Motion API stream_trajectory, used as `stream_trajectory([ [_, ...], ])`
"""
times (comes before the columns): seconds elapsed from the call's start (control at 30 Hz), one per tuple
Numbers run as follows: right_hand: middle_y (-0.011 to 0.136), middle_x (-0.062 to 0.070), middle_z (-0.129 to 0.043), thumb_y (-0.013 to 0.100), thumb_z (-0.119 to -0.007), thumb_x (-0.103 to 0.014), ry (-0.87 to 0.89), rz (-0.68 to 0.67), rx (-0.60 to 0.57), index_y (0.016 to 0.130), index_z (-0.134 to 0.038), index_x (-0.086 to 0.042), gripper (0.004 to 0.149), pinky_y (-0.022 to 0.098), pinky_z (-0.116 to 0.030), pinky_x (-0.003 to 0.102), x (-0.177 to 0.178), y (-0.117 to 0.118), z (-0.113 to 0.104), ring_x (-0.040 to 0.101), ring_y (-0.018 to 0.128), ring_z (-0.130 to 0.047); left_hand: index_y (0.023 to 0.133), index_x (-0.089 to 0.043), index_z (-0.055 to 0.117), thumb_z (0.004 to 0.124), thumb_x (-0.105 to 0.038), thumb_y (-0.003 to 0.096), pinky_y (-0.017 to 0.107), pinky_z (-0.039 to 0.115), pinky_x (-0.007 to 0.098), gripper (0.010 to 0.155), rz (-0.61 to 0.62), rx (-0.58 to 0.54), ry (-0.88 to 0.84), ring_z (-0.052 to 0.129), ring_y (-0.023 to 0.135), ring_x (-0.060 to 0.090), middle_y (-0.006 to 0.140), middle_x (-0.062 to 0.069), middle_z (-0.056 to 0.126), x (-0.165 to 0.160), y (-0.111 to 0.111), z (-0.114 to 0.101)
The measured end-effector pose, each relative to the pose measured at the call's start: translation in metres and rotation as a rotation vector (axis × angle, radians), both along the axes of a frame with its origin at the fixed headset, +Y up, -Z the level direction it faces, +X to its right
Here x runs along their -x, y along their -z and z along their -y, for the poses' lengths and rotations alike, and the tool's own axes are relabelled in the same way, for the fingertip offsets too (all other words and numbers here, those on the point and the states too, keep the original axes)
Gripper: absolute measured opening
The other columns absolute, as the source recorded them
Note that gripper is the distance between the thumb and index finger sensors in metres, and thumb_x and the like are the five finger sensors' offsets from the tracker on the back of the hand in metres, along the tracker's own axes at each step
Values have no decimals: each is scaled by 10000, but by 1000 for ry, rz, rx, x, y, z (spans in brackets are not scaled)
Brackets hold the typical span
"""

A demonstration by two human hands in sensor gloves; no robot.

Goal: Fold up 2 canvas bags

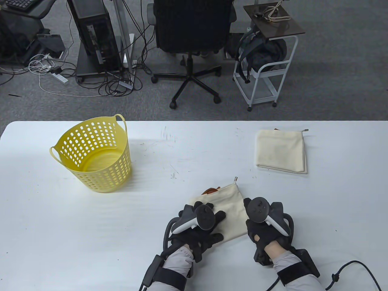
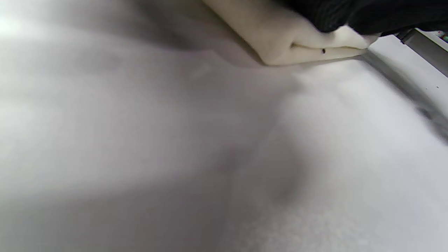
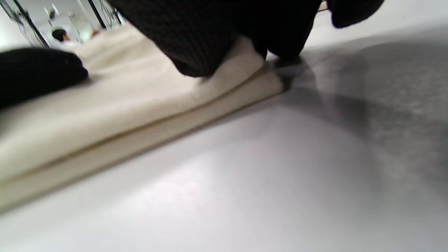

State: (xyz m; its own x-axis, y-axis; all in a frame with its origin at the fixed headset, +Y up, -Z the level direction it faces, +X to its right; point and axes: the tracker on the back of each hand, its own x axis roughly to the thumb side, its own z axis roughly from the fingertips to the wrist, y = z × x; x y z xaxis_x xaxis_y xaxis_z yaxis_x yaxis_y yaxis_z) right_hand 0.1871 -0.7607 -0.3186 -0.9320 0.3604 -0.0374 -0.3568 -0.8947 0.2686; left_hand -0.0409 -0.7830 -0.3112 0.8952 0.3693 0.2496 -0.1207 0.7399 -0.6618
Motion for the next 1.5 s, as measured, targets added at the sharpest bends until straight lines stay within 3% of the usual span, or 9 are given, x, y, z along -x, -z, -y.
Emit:
stream_trajectory([
  [0.1, 934, 193, -739, 467, -806, -225, 175, 37, 31, 1060, -387, -137, 732, 640, -605, 635, -9, 1, 0, 432, 890, -672, 1087, -433, 33, 687, -625, 542, 696, 8, 663, 872, 8, -25, 29, -181, 1011, 205, 1162, -71, -91, -1, 1, -1],
  [0.23, 933, 238, -674, 432, -858, -241, 544, 174, 112, 1056, -326, -90, 834, 516, -789, 540, -18, -1, 3, 319, 705, -911, 1088, -405, 13, 732, -674, 503, 714, 29, 653, 966, 11, -52, 33, -155, 1033, 205, 1166, -65, -87, 4, 2, -3],
  [0.37, 951, 279, -669, 437, -884, -266, 946, 203, 403, 1050, -203, -101, 931, 469, -761, 523, -21, 2, 21, 274, 603, -891, 1112, -364, 37, 791, -684, 465, 714, 37, 663, 1043, 0, -63, 27, -119, 1056, 227, 1176, -50, -72, 16, 6, -10],
  [0.57, 885, 166, -797, 466, -817, -222, 1216, 267, 170, 1048, -410, -105, 720, 475, -748, 509, -25, 12, -2, 255, 560, -872, 1147, -273, 100, 820, -609, 510, 723, 86, 655, 1019, -87, -169, -52, -56, 1073, 288, 1224, 28, 47, 40, 11, -28],
  [0.83, 906, 145, -777, 493, -777, -232, 1170, 350, -186, 1039, -475, -137, 632, 525, -712, 511, -87, 71, -48, 243, 603, -846, 1166, -251, 175, 800, -506, 570, 721, 110, 662, 900, -185, -244, -165, -15, 1078, 311, 1235, 57, 115, 57, 9, -49],
  [1.07, 953, 121, -730, 511, -747, -230, 1250, 435, -320, 1054, -431, -172, 631, 567, -666, 521, -137, 142, -52, 248, 654, -804, 1178, -234, 210, 742, -461, 612, 704, 118, 696, 810, -218, -225, -154, 25, 1086, 376, 1245, 113, 165, 56, 8, -58],
  [1.2, 994, 109, -688, 535, -720, -232, 1333, 462, -261, 1070, -386, -185, 632, 597, -638, 526, -160, 167, -28, 249, 699, -773, 1179, -234, 211, 738, -464, 613, 704, 118, 698, 807, -221, -240, -166, 25, 1086, 377, 1245, 113, 167, 57, 7, -60],
  [1.37, 1037, 109, -629, 557, -681, -235, 1322, 525, -207, 1086, -324, -181, 640, 621, -599, 535, -189, 171, -7, 267, 773, -714, 1180, -234, 216, 735, -466, 613, 704, 120, 697, 803, -219, -235, -168, 32, 1089, 377, 1247, 112, 178, 58, 8, -59],
  [1.5, 1097, 147, -495, 541, -706, -245, 855, 785, -70, 1084, -269, -175, 700, 641, -535, 595, -205, 153, -10, 378, 890, -611, 1181, -242, 228, 733, -465, 613, 704, 122, 698, 792, -218, -234, -175, 38, 1090, 377, 1247, 112, 183, 57, 9, -59],
])
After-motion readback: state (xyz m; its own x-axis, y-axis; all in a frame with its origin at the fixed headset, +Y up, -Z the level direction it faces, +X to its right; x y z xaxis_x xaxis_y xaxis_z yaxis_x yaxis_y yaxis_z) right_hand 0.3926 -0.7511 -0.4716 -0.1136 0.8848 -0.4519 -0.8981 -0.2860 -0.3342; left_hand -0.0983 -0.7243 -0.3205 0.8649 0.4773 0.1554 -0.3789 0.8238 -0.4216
